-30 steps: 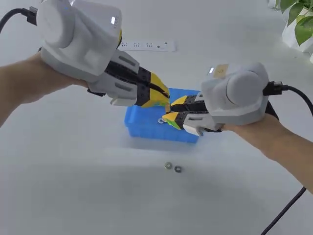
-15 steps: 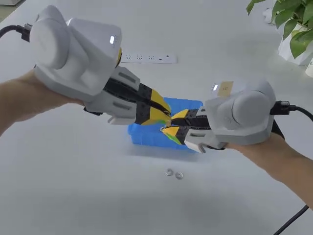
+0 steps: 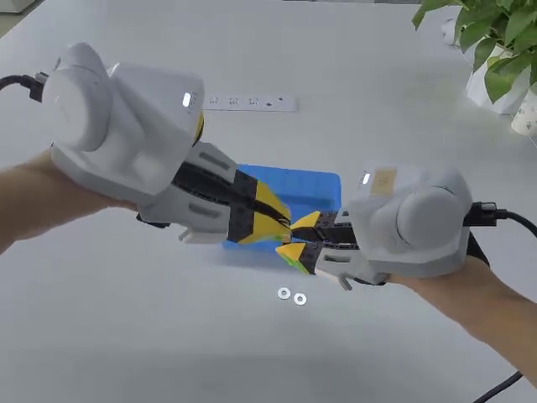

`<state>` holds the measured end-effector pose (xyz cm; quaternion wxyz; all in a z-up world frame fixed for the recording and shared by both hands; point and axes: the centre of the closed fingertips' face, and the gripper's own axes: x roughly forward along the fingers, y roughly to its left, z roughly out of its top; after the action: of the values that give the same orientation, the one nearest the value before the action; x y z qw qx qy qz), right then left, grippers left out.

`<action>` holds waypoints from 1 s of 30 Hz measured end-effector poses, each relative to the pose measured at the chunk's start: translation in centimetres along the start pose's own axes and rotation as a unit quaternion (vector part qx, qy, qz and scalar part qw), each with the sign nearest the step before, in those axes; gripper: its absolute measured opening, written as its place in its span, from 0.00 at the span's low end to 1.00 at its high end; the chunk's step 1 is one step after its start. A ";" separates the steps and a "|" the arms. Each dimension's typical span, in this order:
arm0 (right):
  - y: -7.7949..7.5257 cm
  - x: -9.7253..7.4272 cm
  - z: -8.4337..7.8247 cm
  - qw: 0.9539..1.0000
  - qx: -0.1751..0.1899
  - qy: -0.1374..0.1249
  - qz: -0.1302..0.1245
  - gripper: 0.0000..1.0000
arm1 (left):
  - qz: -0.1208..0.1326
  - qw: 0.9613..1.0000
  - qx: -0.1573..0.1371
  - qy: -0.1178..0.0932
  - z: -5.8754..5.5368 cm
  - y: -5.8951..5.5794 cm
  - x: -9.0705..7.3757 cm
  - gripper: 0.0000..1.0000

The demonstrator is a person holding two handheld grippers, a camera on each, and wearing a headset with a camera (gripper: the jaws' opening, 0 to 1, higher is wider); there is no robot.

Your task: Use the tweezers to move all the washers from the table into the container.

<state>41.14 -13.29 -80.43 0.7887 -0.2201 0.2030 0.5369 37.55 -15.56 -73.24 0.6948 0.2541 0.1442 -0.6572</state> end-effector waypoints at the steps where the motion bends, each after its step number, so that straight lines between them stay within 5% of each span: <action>1: 0.2 0.0 -0.1 1.000 0.002 0.001 0.002 0.14 | -0.001 1.000 -0.001 0.000 -0.1 -0.1 0.1 0.07; 21: 2.5 0.6 -2.1 0.999 0.032 0.009 0.025 0.14 | -0.017 0.999 -0.028 -0.007 -1.8 -1.6 1.1 0.07; 30: 2.7 0.7 -2.8 0.999 0.044 0.012 0.030 0.13 | -0.014 1.000 -0.025 -0.011 -2.3 -1.2 1.4 0.06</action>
<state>38.60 -13.44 -83.49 0.7791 -0.1851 0.2423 0.5478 36.82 -15.54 -76.07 0.6928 0.2278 0.1565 -0.6660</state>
